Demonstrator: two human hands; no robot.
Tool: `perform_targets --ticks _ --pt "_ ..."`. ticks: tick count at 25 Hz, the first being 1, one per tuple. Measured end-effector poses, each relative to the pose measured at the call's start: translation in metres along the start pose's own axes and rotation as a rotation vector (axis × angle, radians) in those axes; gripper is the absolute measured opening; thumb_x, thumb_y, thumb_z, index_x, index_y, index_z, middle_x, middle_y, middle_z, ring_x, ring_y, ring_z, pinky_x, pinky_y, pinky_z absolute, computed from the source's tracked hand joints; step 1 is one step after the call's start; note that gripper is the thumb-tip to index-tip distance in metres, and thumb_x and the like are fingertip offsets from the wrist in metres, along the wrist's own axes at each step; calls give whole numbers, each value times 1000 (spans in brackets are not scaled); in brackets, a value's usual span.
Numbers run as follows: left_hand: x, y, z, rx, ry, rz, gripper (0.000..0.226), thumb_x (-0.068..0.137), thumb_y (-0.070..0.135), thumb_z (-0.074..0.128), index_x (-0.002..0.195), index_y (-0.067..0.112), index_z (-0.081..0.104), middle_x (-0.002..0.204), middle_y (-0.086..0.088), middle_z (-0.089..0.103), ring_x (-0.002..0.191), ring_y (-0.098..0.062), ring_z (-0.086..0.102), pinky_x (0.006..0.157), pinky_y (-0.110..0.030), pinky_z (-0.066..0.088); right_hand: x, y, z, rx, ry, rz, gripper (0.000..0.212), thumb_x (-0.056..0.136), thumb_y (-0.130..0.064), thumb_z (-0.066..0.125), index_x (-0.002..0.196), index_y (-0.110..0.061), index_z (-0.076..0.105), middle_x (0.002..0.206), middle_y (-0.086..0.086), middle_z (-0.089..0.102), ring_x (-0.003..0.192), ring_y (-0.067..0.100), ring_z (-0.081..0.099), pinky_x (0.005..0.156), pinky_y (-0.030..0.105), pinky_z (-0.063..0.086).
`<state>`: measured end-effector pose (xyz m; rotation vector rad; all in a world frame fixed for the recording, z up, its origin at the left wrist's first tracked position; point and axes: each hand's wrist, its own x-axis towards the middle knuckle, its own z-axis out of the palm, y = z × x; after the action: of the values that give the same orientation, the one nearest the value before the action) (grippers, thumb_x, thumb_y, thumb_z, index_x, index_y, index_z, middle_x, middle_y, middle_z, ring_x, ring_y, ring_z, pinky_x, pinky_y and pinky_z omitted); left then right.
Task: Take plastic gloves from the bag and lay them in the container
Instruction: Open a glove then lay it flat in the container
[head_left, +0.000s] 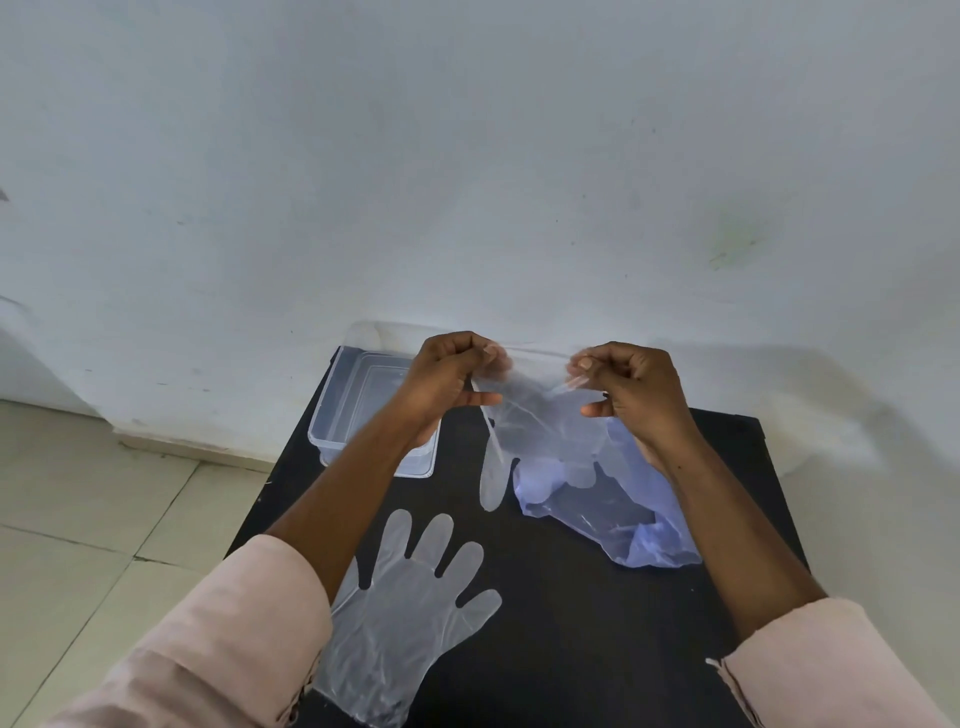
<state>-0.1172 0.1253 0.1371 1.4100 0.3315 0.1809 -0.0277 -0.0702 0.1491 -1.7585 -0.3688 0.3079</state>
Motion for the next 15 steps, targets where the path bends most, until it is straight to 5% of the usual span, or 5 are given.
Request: perform_targets --ticks 8,15 --pt "16 14 -38 58 5 -78 14 94 12 55 88 8 67 97 -14 70 81 -26 71 56 -28 58 17 -12 39 57 13 59 13 91 -6 59 93 -2 70 88 12 73 72 17 71 50 22 53" --pt "43 18 -71 -187 20 -146 16 91 6 54 90 5 70 91 -10 74 81 -19 74 61 -27 58 31 -47 73 -139 68 -77 13 92 -9 58 91 -2 69 92 11 73 84 14 74 52 28 59"
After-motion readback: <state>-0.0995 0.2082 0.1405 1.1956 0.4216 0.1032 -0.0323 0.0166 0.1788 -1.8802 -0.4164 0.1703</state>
